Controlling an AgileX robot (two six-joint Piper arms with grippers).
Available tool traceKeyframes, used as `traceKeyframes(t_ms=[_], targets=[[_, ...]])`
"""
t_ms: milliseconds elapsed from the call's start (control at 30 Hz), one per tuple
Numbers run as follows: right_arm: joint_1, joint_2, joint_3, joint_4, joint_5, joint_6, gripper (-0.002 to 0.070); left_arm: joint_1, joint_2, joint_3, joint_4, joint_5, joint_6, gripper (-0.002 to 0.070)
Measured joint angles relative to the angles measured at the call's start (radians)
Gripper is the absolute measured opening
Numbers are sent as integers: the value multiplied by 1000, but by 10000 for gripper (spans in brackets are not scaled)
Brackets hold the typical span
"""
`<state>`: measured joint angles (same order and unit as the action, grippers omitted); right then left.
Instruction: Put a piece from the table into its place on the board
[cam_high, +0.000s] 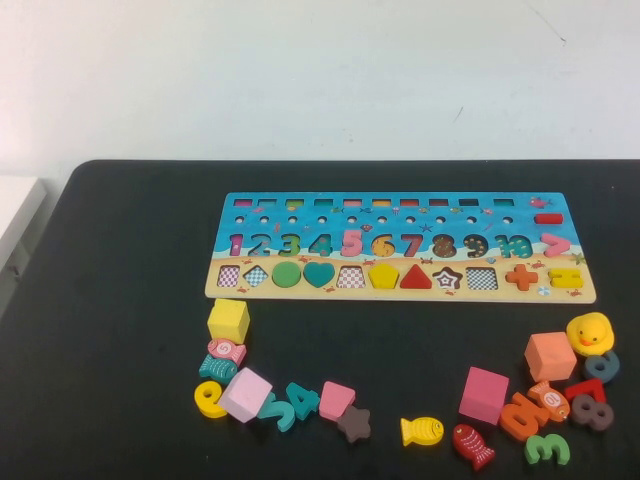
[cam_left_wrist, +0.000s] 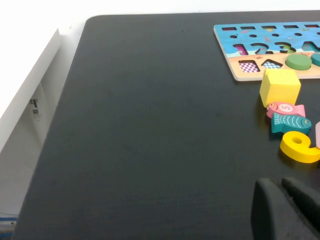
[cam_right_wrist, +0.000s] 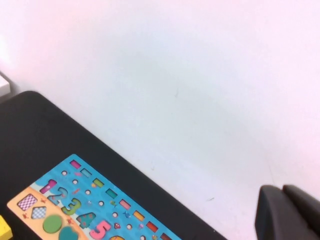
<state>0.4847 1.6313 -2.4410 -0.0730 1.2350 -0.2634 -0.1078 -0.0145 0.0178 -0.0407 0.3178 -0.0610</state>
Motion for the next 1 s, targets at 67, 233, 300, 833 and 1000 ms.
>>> traceKeyframes(t_ms=[67,233,300,833,1000], targets=[[0,6,0,1,0,0,19,0,0,0,0,0,0,-2],[0,51,41,4,0,0,19,0,0,0,0,0,0,-2],[0,51,73,16,0,-2,18,0,0,0,0,0,0,-2],[0,-121,142,36,0,-2,19,0,0,0,0,0,2,-2],[0,-160,148,37,0,-2,19,0,0,0,0,0,2,-2]])
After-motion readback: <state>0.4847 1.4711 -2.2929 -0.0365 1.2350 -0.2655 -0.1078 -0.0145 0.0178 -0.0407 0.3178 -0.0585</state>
